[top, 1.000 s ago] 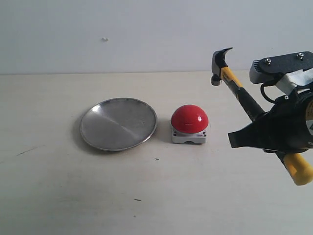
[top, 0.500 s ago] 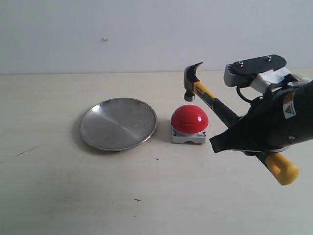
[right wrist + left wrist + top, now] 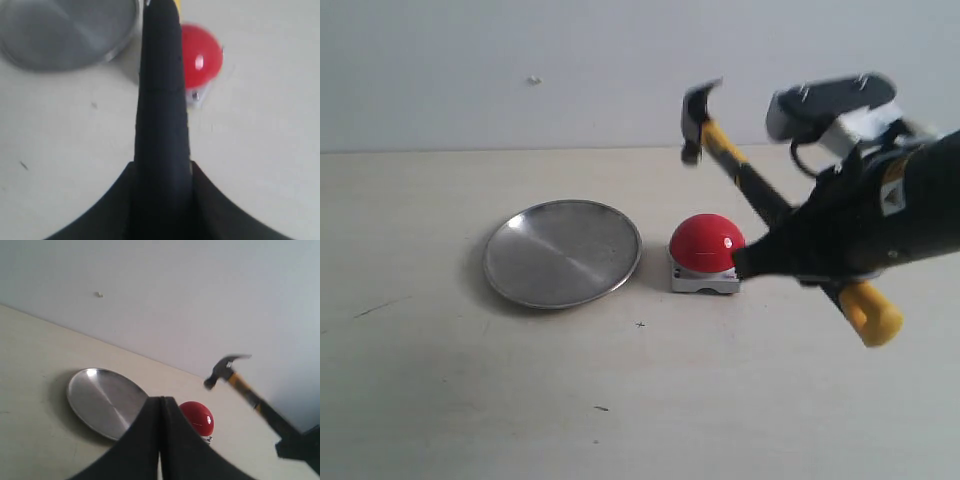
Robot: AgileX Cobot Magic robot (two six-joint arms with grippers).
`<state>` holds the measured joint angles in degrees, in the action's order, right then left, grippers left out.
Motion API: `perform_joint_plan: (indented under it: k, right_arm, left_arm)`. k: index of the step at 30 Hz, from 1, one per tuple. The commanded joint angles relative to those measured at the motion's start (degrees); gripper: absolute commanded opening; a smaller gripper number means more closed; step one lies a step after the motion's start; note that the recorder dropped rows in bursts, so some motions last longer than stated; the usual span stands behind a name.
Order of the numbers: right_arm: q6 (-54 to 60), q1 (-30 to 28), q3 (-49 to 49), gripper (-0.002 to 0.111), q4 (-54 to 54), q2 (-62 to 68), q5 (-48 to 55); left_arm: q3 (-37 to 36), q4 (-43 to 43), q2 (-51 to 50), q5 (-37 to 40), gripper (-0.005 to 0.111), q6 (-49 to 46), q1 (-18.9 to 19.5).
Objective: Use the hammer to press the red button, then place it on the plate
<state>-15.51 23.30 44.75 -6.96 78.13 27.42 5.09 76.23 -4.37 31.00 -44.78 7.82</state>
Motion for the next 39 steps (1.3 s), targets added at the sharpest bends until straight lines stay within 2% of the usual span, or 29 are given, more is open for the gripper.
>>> perform_joint_plan:
  k: [1, 10, 15, 20, 26, 30, 33, 35, 37, 39]
  right_arm:
    - [-0.12, 0.02, -0.35, 0.000, -1.85, 7.58, 3.33]
    - [0.08, 0.02, -0.35, 0.000, 6.96, 2.42, -15.04]
    - [2.88, 0.26, -0.35, 0.000, 17.98, 1.29, -21.67]
    - [6.05, 3.98, -0.35, 0.000, 24.05, 3.44, -28.62]
    - [5.27, 9.64, -0.35, 0.000, 20.90, 3.95, -39.08]
    - [-3.10, 11.32, -0.35, 0.000, 14.32, 4.55, -43.72]
    - [-20.45, 11.32, -0.35, 0.000, 0.38, 6.61, -48.33]
    - [-32.77, 11.32, -0.35, 0.000, -9.68, 9.19, -55.40]
    - [-39.40, 11.32, -0.35, 0.000, -11.29, 12.22, -63.02]
    - [-41.37, 11.32, -0.35, 0.000, -8.87, 15.84, -67.42]
  left_arm:
    - [-0.17, 0.16, 0.31, 0.09, 0.000, 0.06, 0.20]
    - [-0.17, 0.16, 0.31, 0.09, 0.000, 0.06, 0.20]
    - [-0.17, -0.41, 0.31, 0.09, 0.000, 0.06, 0.20]
    - [-0.17, -0.76, 0.31, 0.09, 0.000, -0.05, 0.20]
    - [-0.17, -0.76, 0.31, 0.09, 0.000, -0.05, 0.20]
    - [-0.17, -0.76, 0.31, 0.09, 0.000, -0.05, 0.20]
    - [-0.17, -0.76, 0.31, 0.09, 0.000, -0.05, 0.20]
    - [-0.17, -0.76, 0.31, 0.09, 0.000, -0.05, 0.20]
    - [-0.17, -0.76, 0.31, 0.09, 0.000, -0.05, 0.20]
    - [-0.17, -0.76, 0.31, 0.09, 0.000, -0.05, 0.20]
